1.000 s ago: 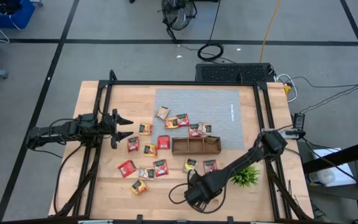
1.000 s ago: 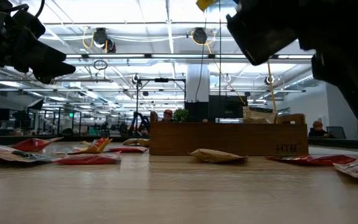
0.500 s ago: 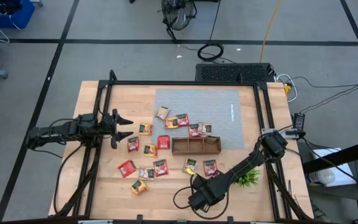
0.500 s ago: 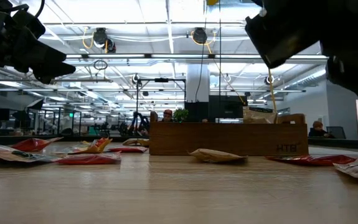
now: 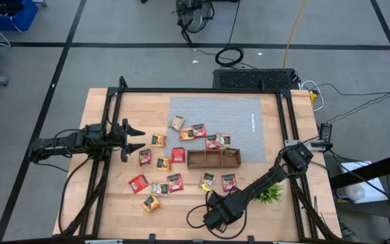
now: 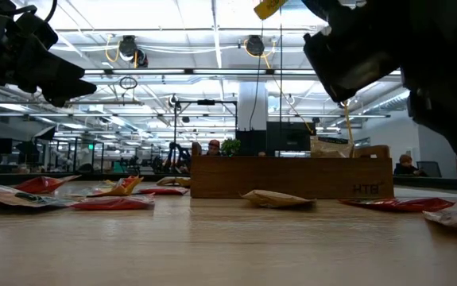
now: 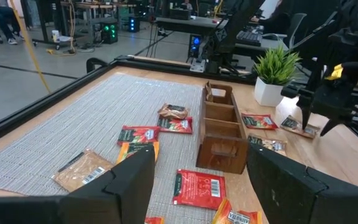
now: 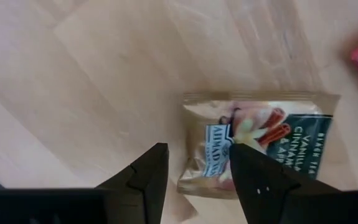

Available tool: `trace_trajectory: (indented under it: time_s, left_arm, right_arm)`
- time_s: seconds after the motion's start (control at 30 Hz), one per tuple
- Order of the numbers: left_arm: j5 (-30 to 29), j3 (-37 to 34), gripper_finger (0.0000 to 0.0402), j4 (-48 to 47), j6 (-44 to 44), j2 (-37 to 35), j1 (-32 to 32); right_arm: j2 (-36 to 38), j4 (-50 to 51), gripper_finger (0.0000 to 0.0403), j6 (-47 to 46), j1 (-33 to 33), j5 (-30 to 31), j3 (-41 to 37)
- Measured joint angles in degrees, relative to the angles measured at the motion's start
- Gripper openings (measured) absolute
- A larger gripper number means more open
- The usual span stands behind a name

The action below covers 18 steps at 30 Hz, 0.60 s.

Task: Pick & Place Tea
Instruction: Put the brown tea bag into the right section of the wooden organizer

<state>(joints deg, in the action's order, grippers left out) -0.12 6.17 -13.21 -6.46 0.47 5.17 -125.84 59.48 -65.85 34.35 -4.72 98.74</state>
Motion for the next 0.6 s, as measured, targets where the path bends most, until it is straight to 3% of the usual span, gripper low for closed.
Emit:
trace_trajectory:
  time_s: [0.17,0.4,0.6]
  left_arm:
    - [0.0,0.0,0.0253,0.0,0.0,0.0,0.0]
    - [0.0,0.0,0.0253,0.0,0.0,0.0,0.0]
    - [0.0,0.0,0.0253,0.0,0.0,0.0,0.0]
  right_arm:
    - [-0.5,-0.9,0.0138,0.7,0.0,-1.1,0.0]
    - [-0.4,-1.8,0.0017,2.3,-0.3,-1.5,0.0]
    - [0.7,-1.6,0.0006,3.6,-1.0,-6.0,0.1]
